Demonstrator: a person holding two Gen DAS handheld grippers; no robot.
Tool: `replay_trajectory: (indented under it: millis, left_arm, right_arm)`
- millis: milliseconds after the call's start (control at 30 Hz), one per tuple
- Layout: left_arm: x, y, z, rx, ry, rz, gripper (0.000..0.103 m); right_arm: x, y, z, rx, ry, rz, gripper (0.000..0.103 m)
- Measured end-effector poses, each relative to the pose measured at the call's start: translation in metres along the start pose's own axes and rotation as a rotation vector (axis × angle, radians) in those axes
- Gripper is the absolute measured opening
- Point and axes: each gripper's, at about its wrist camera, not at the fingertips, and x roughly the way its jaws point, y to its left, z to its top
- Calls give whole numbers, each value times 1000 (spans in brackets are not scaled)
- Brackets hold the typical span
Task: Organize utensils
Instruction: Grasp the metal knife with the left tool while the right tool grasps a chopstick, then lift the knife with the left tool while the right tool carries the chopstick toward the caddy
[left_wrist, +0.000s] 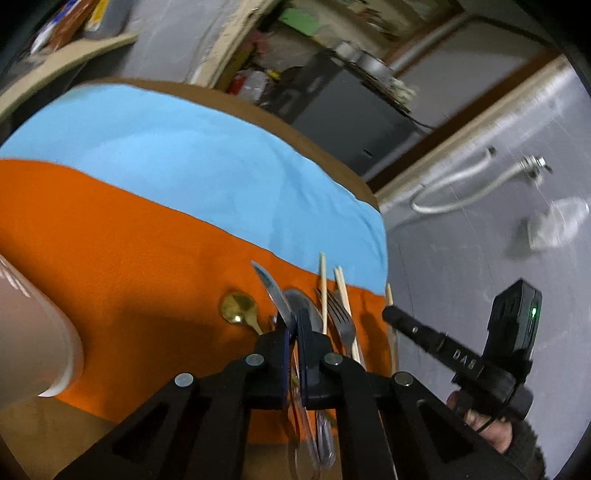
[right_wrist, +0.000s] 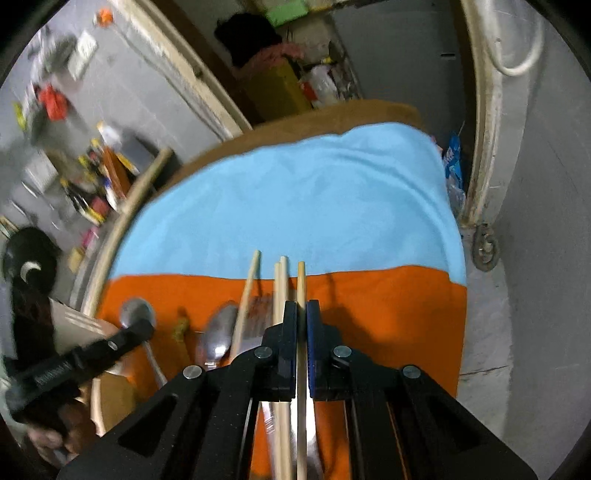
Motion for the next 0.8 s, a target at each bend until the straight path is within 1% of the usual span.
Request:
replay_trajectory:
  millis: [133,200,233,300,400,467,567,600,700,733,800]
  left_arm:
    - [-16,-1,-5,66,0,-30,4]
    - [-29,-4,-6,99,-17,-46,4]
    - [-39,-8,-7,133,-38,-44,4]
    - [-57,-11,-11,183,-67,-46,4]
    - [-86,-15,-10,229,-126,-49,4]
    - [-107,-15,-6,256,-168,-46,4]
    - [-135,-14,5,276,-215,-53,4]
    - [-144,-12,9,280,-231,-55,4]
    - [-179,-2,24,291,-289,-58,4]
    - [-194,3,32,288,-317,-58,4]
    - [-213,13,42,279,-352,-55,4]
  right_arm:
    - [-10,9,-11,18,-32,11,5]
    - [-19,14,-16,27,-54,28,4]
    - [-25,16,-21,30,-69,35,4]
    - [-42,22,-29,43,-126,63,5]
    - [-62,43,-38,40,-217,103,5]
    - [-76,69,-43,1,-311,139,5]
    - [-89,104,-44,-52,-417,193,5]
    - [-93,122,-43,-81,-469,222,5]
    - [-100,163,-39,-131,-555,301,5]
    - [-101,175,-37,-143,-573,322,5]
    - [-104,201,-31,-163,-614,384,5]
